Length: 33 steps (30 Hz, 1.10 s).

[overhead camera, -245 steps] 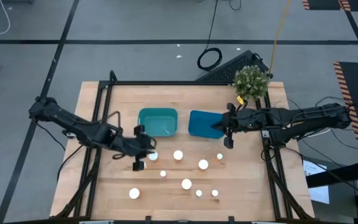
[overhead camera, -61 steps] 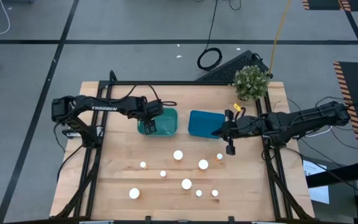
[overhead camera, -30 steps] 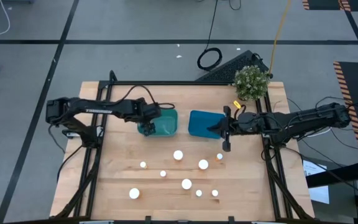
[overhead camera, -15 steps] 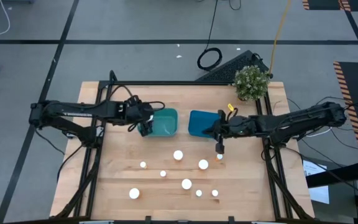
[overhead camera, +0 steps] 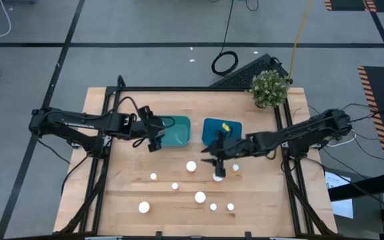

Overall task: Pick and place medicine bottles into bin by pill shape (circle, oval)
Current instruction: Put the large orange capsule bottle into the green bin

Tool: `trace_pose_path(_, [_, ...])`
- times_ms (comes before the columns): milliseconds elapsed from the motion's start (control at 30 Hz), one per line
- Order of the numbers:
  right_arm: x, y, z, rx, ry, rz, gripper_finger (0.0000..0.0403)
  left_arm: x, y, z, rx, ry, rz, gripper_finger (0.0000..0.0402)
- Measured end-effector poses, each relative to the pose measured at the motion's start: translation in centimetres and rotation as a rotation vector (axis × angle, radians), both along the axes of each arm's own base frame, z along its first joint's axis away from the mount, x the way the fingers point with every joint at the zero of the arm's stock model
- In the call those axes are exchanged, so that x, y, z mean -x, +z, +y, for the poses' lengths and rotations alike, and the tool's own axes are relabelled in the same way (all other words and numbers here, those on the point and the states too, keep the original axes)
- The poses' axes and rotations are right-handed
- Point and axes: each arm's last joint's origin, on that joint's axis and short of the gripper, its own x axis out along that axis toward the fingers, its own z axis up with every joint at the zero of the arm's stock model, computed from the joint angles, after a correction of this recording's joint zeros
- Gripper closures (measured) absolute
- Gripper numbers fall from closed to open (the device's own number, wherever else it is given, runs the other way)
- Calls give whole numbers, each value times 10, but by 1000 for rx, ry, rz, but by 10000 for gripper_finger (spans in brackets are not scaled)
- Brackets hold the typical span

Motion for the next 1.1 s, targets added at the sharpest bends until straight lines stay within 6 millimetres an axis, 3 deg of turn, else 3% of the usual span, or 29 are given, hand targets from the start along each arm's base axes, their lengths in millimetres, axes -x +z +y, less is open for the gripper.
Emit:
trace_pose_path(233, [-38,-8,21,33,41,108,183,0,0,-1,18,-7,0,71])
trace_pose_path(533, [-73,-31,28,60,28,268,133,0,-1,-1,19,-7,5,71])
trace_pose_path(800, [-82,-49,21,42,-13,309,107,0,-1,-1,19,-7,5,71])
trace_pose_path(1100, [-88,-64,12,1,-6,353,106,0,0,-1,9,-22,7,71])
